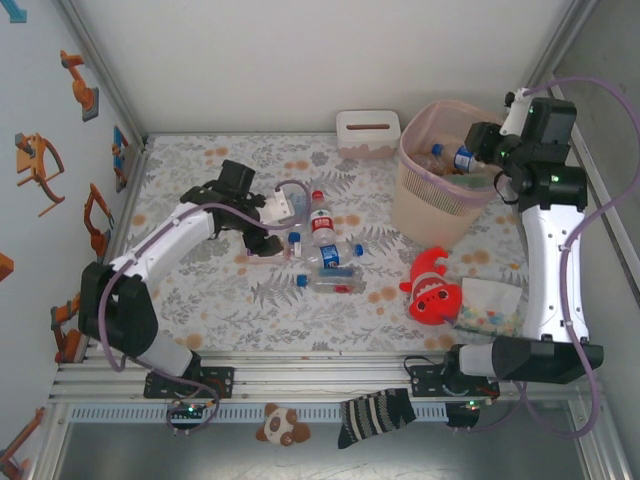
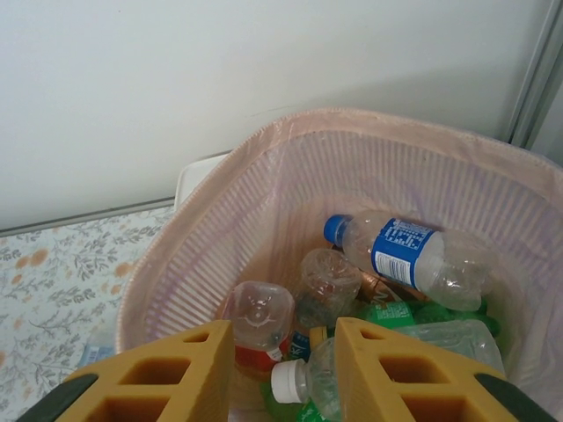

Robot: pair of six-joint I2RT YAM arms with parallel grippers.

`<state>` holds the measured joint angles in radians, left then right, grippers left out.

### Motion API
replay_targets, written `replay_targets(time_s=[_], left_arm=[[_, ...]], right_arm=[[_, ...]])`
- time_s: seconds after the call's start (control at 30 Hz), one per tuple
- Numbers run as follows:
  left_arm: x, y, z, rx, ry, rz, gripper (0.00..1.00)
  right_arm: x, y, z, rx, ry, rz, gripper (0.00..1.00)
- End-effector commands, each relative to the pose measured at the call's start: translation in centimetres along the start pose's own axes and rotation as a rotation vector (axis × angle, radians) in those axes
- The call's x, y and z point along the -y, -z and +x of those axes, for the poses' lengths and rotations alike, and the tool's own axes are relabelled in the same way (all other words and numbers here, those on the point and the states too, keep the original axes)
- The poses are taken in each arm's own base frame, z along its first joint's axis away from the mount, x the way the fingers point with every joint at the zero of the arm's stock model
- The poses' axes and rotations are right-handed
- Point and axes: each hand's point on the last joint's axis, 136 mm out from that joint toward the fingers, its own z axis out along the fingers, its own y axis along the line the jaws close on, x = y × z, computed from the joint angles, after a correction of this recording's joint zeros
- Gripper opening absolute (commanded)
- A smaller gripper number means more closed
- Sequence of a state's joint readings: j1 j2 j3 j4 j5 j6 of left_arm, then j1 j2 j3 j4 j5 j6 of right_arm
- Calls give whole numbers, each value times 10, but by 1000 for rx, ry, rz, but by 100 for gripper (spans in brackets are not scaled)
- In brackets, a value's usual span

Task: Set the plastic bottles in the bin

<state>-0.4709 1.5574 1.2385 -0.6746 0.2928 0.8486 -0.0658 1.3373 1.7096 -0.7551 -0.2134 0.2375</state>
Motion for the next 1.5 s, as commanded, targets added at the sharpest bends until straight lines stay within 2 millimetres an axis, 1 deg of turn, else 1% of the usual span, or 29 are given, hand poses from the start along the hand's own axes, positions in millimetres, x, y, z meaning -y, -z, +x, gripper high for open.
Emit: replay_targets(time_s=[0.0,0.1,0.23,0.3,0.37,0.5,0.73,0.83,1.07,1.23,1.47], left_arm=[[0,-10,17,-93,-168,40,84],[-4,-18,21,-90,-178,67,84],[-8,-34,29,-107,-189,91,85],[-7,-40,29,-103,-182,116,85],[-7,-47,32,-103,-176,132,88],[-10,-57,38,-108,-171,136,89],[-4,-73,49,-118,-141,165,90],[-5,-80,55,-131,-137,162,90],[-9,-91,62,-143,-122,166,91],[-7,-92,62,-138,-115,172,90],[-1,-96,69,-155,-109,193,89]], right_arm=[[-5,10,3,7,-9,-16,36],[-4,12,6,-1,-8,-7,36],[-4,14,7,0,-14,-9,37],[-3,14,8,2,-14,-7,38],[-1,13,10,-5,-16,3,38],[-1,12,12,-8,-22,1,38],[-1,14,10,-2,-23,3,38],[-2,13,11,-5,-24,-3,38],[-5,17,11,-5,-26,-12,38],[-5,20,10,2,-23,-11,38],[-5,21,12,0,-23,-14,38]])
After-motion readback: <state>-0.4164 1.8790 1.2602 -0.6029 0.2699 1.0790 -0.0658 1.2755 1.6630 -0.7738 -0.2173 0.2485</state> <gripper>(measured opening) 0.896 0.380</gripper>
